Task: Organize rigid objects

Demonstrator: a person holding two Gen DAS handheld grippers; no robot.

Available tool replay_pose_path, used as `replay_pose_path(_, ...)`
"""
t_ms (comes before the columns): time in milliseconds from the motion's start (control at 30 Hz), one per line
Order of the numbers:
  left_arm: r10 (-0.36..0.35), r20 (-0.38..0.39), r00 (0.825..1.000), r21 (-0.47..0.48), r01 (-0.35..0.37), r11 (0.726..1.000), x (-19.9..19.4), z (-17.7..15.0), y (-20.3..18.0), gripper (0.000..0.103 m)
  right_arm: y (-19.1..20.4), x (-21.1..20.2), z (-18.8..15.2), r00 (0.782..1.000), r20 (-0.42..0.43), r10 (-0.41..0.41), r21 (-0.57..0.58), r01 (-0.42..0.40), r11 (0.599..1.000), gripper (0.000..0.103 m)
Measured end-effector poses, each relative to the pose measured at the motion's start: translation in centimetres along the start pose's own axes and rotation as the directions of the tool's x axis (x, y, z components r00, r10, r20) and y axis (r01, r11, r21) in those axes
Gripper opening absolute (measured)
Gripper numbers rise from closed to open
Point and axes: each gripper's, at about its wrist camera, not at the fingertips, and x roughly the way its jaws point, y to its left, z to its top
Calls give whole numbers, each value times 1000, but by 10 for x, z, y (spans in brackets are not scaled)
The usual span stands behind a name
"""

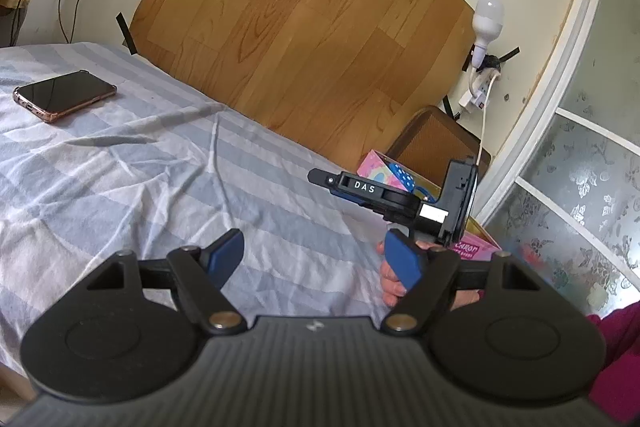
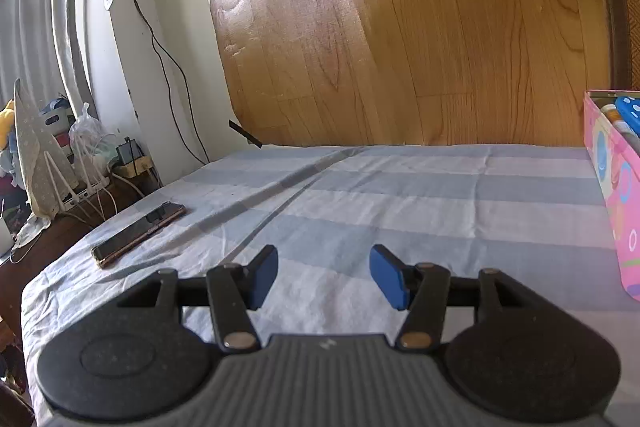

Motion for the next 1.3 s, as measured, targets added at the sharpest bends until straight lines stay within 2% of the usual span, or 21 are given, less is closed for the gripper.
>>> replay_pose_path(367,7,-24,1000,45,-6,999,5,-3,-13,81,-1,-5,-1,999,34,12,6,-12,1000,54)
replay_pose_path(600,3,-27,1000,51,-2,999,7,1,-13,82,0,-4,0,1000,27,-2,-4,3,1000,54)
replay_pose_path(733,9,-52,999,91,-4,996,22,10,-21,82,-5,-29,-7,999,23,-37,-1,37,999,54)
replay_pose_path(800,31,-58,998,136,-23,990,36,15,-29,82,-12,-52,-12,996,30,-84,-12,84,996,54)
replay_pose_path(900,72,-94,993,192,-53,980,68,20,-44,82,-21,-88,-17,983,22,-183,-41,183,982,54)
replay_pose_path(967,58,-108,992,208,-35,978,89,21,-55,82,-26,-119,-22,976,43,-213,-39,214,976,54)
replay_pose_path(1100,59,-157,986,247,-18,969,131,17,-85,82,-34,-169,-35,945,88,-315,-26,318,948,54)
replay_pose_path(1233,104,-198,975,305,-39,952,165,9,-107,82,-52,-191,-44,908,105,-406,-15,409,912,56)
replay_pose_path(1300,137,-206,969,332,-63,941,182,6,-116,82,-64,-193,-46,897,87,-433,4,435,901,56)
